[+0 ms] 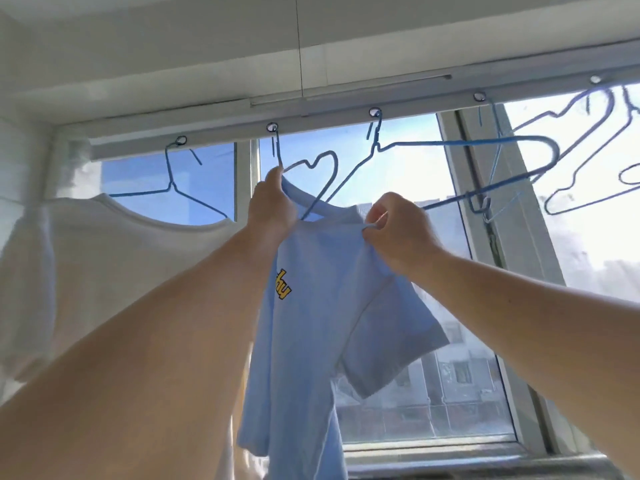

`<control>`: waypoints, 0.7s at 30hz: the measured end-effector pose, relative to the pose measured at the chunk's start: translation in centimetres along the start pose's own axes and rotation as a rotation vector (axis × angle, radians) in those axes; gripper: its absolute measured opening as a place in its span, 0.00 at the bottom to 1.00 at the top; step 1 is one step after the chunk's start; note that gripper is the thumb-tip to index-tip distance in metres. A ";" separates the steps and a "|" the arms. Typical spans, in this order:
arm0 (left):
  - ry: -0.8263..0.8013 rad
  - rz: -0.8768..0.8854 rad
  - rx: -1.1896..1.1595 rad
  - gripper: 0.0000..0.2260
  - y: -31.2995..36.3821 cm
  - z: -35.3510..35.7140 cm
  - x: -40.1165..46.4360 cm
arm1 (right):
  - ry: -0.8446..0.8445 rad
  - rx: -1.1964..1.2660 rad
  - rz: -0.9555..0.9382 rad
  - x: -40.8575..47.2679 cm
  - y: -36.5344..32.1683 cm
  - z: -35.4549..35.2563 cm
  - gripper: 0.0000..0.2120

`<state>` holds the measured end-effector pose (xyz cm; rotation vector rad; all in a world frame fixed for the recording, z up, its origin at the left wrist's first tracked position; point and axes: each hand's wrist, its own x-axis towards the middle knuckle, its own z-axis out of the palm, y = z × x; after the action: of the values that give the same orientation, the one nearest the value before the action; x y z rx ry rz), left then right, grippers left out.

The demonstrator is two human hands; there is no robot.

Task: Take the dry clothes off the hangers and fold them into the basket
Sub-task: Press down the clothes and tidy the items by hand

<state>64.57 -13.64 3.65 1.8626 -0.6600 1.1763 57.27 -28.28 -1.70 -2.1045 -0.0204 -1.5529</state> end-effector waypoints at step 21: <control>-0.010 -0.168 -0.368 0.18 -5.8 1.9 3.7 | -0.074 0.024 0.139 0.0 -0.5 8.1 0.16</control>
<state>71.56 -12.22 4.43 1.5791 -0.6613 0.8713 64.31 -24.57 -3.16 -2.0972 0.0792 -1.3868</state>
